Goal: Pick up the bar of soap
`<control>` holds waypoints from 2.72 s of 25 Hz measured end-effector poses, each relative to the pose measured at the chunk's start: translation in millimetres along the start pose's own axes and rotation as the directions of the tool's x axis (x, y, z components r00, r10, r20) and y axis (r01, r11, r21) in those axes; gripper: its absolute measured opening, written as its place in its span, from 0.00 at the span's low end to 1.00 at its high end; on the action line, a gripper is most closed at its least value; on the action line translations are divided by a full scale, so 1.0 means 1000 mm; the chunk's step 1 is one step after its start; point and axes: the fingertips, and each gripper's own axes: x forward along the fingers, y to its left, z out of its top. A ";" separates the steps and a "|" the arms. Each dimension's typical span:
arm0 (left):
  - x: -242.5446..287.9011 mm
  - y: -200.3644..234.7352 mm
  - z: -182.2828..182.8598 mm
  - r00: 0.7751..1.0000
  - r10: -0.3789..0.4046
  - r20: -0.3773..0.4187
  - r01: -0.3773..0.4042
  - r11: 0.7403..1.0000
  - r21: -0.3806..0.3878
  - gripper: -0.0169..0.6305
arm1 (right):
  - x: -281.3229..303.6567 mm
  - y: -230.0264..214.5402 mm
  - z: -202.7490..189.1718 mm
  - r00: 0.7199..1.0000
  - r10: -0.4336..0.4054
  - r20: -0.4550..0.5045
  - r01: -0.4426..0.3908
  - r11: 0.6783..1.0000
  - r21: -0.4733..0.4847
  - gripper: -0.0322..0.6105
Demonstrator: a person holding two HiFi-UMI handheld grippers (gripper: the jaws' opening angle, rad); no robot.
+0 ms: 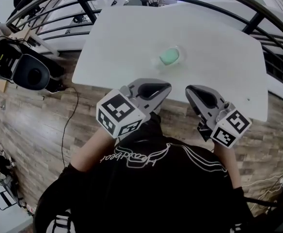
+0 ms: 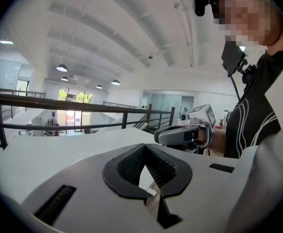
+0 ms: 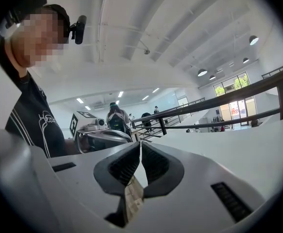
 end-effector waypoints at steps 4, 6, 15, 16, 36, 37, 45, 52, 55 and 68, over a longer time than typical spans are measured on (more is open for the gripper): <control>0.035 0.029 -0.002 1.000 -0.019 -0.016 0.019 1.000 -0.015 0.04 | 0.012 -0.045 0.002 1.000 -0.016 -0.001 0.016 1.000 0.011 0.08; 0.047 0.045 -0.003 0.999 -0.040 -0.034 0.040 0.999 0.002 0.04 | 0.025 -0.064 0.003 1.000 -0.025 -0.004 0.025 0.999 0.021 0.08; 0.093 0.115 -0.008 0.994 -0.081 -0.078 0.080 0.997 -0.017 0.04 | 0.059 -0.139 -0.002 0.998 -0.062 -0.010 0.063 0.994 0.094 0.08; 0.097 0.120 -0.011 0.993 -0.087 -0.085 0.085 0.996 -0.029 0.04 | 0.062 -0.146 -0.004 0.998 -0.066 -0.013 0.067 0.992 0.106 0.08; 0.140 0.187 -0.051 0.973 -0.072 -0.218 0.073 0.997 -0.003 0.27 | 0.089 -0.200 -0.047 0.994 -0.099 -0.040 0.106 0.964 0.243 0.08; 0.143 0.189 -0.052 0.973 -0.066 -0.223 0.068 0.998 0.002 0.29 | 0.089 -0.201 -0.047 0.994 -0.101 -0.041 0.108 0.963 0.247 0.08; 0.160 0.203 -0.073 0.947 -0.020 -0.321 0.069 0.988 0.141 0.41 | 0.093 -0.213 -0.055 0.993 -0.106 -0.052 0.116 0.952 0.282 0.08; 0.185 0.221 -0.120 0.896 0.026 -0.444 0.073 0.976 0.203 0.45 | 0.093 -0.239 -0.077 0.992 -0.114 -0.049 0.124 0.940 0.319 0.08; 0.195 0.221 -0.127 0.887 0.014 -0.461 0.087 0.977 0.197 0.45 | 0.091 -0.245 -0.082 0.992 -0.113 -0.050 0.123 0.936 0.328 0.08; 0.195 0.218 -0.148 0.833 0.032 -0.552 0.117 0.965 0.233 0.45 | 0.091 -0.246 -0.093 0.992 -0.109 -0.058 0.122 0.935 0.334 0.08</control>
